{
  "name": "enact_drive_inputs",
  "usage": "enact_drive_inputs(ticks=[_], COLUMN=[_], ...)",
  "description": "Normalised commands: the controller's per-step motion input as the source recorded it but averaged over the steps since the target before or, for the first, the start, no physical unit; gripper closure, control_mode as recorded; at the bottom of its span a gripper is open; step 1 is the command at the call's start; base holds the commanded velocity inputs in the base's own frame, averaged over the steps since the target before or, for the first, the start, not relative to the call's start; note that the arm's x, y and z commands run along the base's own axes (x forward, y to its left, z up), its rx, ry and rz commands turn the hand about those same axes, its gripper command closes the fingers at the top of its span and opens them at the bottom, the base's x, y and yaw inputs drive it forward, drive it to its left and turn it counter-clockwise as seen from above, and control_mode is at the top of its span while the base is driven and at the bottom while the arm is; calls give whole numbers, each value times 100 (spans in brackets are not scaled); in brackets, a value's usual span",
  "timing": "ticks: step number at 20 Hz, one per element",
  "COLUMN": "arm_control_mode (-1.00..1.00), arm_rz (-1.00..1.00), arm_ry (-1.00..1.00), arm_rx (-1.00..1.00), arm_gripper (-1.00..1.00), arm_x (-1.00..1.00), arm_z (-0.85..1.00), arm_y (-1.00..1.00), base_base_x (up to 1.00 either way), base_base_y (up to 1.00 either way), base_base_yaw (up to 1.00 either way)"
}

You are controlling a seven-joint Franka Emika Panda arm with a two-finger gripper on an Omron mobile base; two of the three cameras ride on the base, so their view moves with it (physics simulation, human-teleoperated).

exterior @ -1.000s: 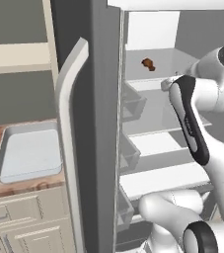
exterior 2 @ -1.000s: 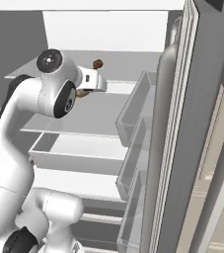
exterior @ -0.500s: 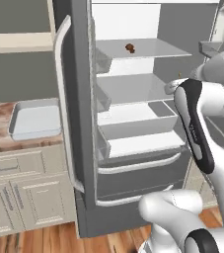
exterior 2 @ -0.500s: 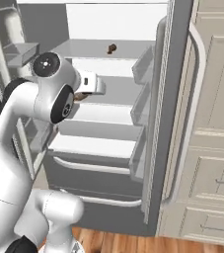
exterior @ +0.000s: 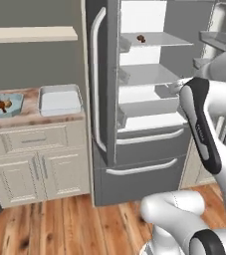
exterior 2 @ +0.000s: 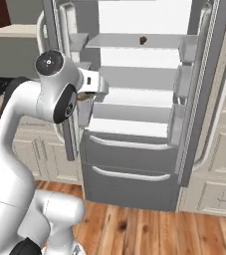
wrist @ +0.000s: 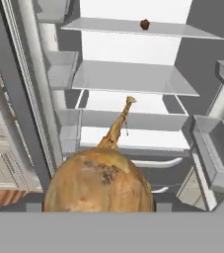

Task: Place one onion and one chicken drumstick in each tupperware on the nearby counter, to pack two identical lunches.

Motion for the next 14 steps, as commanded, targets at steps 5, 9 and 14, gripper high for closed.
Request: enact_drive_inputs(ticks=[5,9,14], arm_control_mode=[100,100,100], arm_rz=[0,0,0], arm_ry=[0,0,0], arm_rx=[0,0,0], arm_gripper=[100,100,100], arm_x=[0,0,0], arm_z=[0,0,0], arm_y=[0,0,0], base_base_x=[-13,1,33], base_base_y=[100,100,100], base_base_yaw=[0,-1,-6])
